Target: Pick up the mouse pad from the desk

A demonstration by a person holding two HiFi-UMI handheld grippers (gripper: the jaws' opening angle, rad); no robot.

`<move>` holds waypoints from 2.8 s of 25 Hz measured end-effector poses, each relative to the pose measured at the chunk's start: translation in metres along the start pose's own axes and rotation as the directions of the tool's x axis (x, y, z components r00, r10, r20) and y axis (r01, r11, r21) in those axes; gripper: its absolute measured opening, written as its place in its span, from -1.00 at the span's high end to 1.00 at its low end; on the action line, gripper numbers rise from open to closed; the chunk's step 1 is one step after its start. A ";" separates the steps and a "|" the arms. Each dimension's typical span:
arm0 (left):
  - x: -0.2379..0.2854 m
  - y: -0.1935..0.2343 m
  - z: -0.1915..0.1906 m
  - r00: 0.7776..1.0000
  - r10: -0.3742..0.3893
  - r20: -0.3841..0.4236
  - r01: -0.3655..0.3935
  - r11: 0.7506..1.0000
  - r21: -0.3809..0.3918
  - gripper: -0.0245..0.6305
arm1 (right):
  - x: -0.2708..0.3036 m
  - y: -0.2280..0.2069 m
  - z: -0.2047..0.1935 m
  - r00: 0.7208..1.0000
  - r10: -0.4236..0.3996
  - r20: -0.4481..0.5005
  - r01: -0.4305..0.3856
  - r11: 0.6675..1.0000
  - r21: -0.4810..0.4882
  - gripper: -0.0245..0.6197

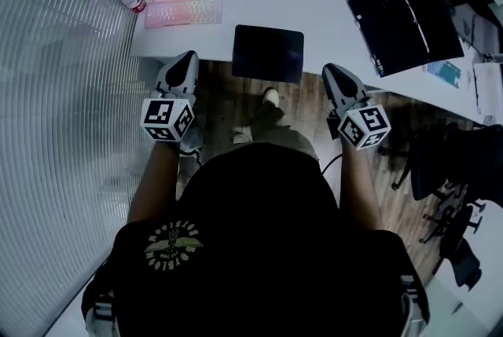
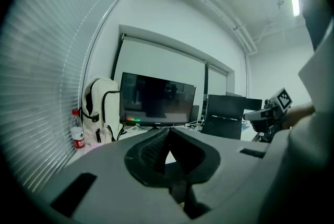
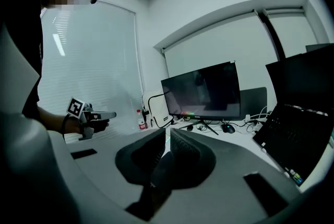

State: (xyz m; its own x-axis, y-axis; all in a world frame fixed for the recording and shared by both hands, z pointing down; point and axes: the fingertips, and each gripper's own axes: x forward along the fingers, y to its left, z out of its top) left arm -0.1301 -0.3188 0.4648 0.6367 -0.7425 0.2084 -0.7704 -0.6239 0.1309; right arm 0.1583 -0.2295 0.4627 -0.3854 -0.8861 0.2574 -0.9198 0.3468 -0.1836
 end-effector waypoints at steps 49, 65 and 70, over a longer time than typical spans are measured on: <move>0.158 -0.034 -0.327 0.708 -0.390 -0.589 0.137 0.894 -0.427 0.00 | 0.113 -0.089 -0.310 0.808 0.298 -0.508 -0.034 0.884 0.465 0.22; 0.145 -0.067 -0.312 0.584 -0.287 -0.759 0.066 0.949 -0.308 0.85 | 0.122 -0.053 -0.271 0.775 0.147 -0.614 -0.035 0.981 0.190 0.88; 0.146 -0.070 -0.287 0.659 -0.243 -0.712 0.081 0.964 -0.254 0.86 | 0.119 -0.047 -0.247 0.804 0.076 -0.590 -0.056 0.997 0.052 0.88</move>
State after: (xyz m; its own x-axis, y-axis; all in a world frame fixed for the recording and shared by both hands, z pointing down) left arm 0.0072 -0.3133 0.7643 0.5833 -0.1647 0.7954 -0.6996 -0.5993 0.3889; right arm 0.1379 -0.2750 0.7360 -0.4230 -0.5045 0.7527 -0.8917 0.3793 -0.2468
